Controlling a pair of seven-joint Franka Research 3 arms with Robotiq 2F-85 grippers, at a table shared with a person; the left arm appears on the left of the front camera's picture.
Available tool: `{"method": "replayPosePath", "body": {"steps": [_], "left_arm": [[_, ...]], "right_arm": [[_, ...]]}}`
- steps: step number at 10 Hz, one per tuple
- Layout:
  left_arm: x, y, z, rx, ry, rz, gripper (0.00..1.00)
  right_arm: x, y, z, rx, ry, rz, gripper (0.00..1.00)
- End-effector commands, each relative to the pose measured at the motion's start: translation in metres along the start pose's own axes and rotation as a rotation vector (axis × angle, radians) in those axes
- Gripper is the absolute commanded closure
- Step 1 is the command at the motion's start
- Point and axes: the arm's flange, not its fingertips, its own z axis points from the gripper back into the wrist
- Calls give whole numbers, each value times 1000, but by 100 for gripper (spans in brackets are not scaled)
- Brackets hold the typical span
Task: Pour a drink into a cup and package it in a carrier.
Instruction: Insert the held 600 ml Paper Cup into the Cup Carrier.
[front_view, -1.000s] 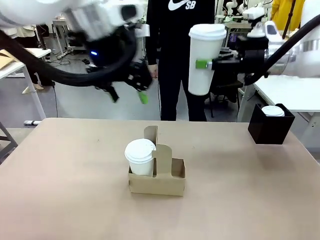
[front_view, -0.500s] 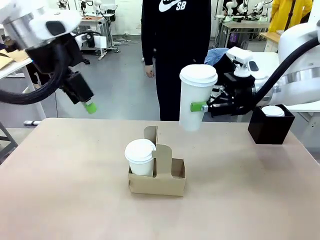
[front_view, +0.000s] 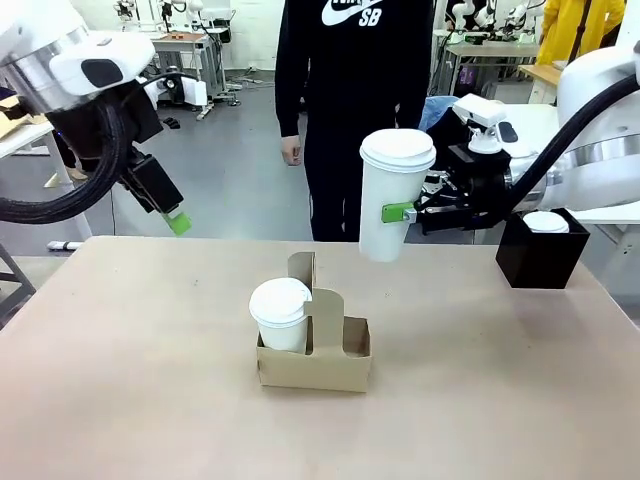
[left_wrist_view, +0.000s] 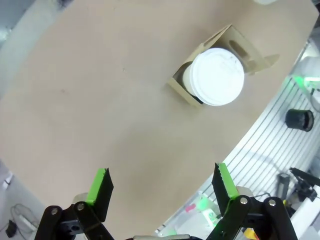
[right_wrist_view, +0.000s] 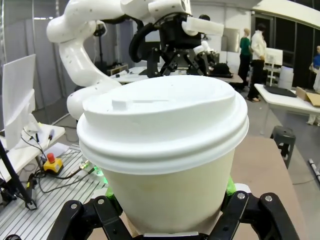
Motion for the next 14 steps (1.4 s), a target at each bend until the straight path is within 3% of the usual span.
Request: {"method": "replayPosePath", "body": {"steps": [1,3,5,8,10,11,14], "left_arm": [[-22,22,-14,1,-54,-47,0],[-56,49,-32,79,-75,-100,0],[-89,61,-55,103,-111,-244,0],[-122,79,-83,-13,-124,-368,0],[-128,79,-89,-26,-98,-381,0],[-106,89,-73,11,-103,-363,0],[-106,89,-73,11,-103,-363,0]], "right_arm": [[-23,-4,-3,23,-31,-45,16],[-50,-6,-16,63,-86,-33,16],[-75,-9,-36,108,-93,-51,16],[-100,-10,-55,168,-104,-107,16],[-117,-4,-61,196,-104,-146,16],[-123,-3,-60,201,-87,-146,16],[-144,-9,-59,206,-68,-137,16]]}}
